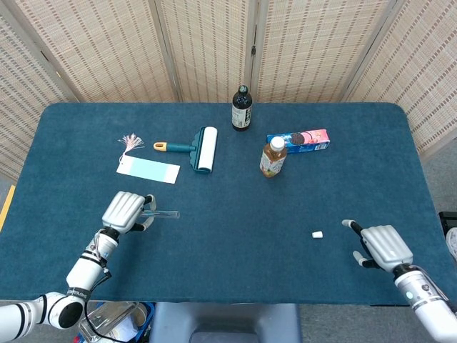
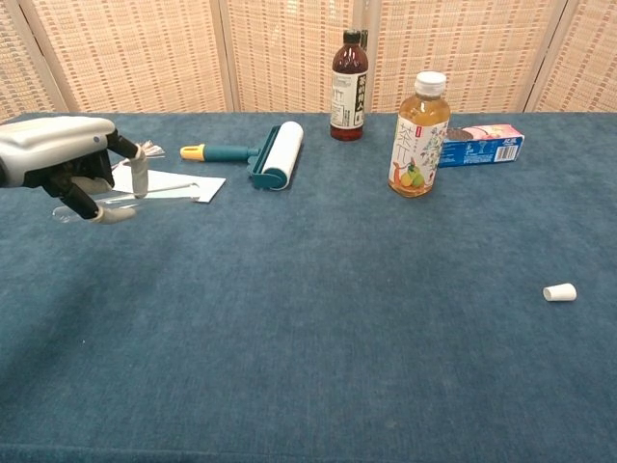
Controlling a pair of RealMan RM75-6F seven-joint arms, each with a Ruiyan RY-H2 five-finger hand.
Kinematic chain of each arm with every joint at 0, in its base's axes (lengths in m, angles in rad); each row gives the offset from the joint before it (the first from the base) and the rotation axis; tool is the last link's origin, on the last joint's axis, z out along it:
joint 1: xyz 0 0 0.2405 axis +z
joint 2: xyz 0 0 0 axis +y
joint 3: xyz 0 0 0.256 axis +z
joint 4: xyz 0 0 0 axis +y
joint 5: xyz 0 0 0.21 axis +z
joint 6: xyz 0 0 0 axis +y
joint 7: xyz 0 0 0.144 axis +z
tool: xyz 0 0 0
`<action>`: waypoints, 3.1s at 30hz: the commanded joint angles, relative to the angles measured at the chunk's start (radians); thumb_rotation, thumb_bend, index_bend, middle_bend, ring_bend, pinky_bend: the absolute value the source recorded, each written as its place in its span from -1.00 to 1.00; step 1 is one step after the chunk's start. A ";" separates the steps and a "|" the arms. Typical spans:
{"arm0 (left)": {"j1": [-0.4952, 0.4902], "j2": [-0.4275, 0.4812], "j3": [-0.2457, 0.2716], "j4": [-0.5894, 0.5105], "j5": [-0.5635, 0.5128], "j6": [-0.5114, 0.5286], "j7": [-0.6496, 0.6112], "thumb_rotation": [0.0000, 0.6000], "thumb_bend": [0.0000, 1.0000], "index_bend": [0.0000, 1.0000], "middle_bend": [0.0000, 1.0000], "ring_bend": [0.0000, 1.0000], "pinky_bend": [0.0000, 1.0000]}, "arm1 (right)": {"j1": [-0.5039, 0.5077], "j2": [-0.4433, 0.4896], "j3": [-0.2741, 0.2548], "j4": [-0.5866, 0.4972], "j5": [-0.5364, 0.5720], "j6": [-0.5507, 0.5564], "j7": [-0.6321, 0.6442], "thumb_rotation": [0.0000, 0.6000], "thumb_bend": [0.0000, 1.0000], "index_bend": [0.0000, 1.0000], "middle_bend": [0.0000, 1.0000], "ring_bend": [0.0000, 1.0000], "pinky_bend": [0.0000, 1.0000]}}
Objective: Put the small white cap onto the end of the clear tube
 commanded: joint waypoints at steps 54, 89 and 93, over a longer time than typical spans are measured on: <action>0.040 -0.004 -0.016 -0.011 0.005 -0.026 0.026 1.00 -0.35 0.27 1.00 1.00 1.00 | 0.238 -0.166 -0.066 0.115 0.170 -0.226 -0.060 1.00 -0.16 -0.65 0.91 0.94 0.80; 0.055 0.016 -0.029 -0.041 0.013 -0.012 0.028 1.00 -0.35 0.27 1.00 1.00 1.00 | 0.113 -0.104 0.002 0.066 -0.155 0.179 0.154 1.00 -0.76 -0.99 -1.00 -1.00 -1.00; 0.056 0.014 -0.028 -0.045 0.013 -0.012 0.029 1.00 -0.35 0.27 1.00 1.00 1.00 | 0.116 -0.154 0.012 0.122 -0.189 0.203 0.163 1.00 -0.59 -0.67 -1.00 -1.00 -1.00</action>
